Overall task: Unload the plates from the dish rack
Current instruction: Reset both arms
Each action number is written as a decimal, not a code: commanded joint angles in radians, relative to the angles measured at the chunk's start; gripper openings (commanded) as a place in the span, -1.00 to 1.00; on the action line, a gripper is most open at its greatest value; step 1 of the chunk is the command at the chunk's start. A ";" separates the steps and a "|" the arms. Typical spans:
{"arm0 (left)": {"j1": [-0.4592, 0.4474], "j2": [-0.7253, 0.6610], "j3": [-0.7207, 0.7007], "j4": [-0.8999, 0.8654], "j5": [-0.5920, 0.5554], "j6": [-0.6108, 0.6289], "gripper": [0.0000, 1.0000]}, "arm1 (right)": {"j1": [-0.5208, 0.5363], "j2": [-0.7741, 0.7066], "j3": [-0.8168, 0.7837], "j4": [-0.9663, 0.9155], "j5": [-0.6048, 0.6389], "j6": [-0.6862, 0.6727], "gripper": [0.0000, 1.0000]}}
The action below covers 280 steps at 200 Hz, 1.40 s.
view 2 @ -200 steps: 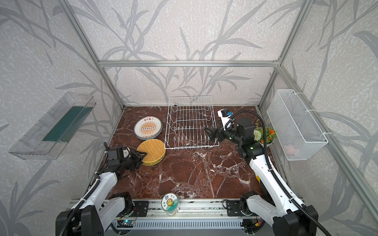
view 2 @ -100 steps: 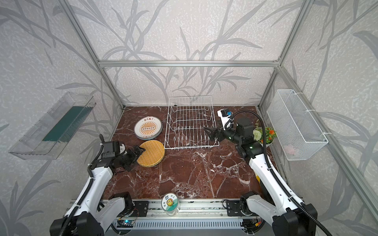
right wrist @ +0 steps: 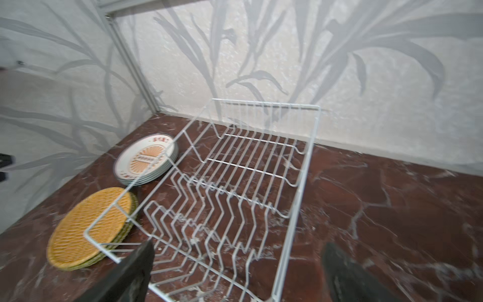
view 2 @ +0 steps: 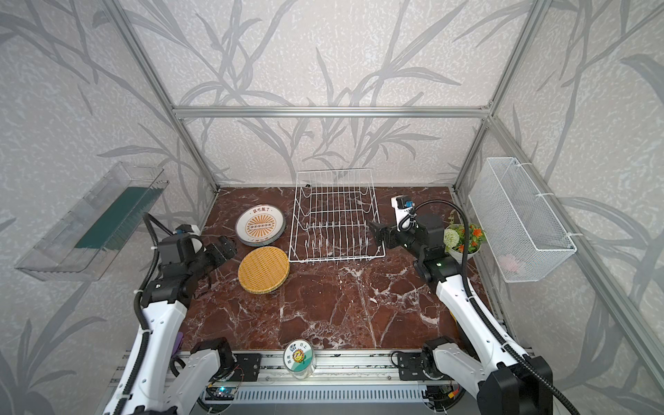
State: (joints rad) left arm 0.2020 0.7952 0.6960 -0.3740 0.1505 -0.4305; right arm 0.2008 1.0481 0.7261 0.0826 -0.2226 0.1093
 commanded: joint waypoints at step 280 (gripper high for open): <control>-0.090 0.775 -0.353 1.393 -0.114 0.346 0.98 | -0.132 0.490 -0.344 0.801 0.259 -0.140 0.98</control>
State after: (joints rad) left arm 0.1188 1.5578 0.3447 0.9497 0.0525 -0.1139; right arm 0.0700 1.5536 0.3645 0.8829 0.0425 -0.0204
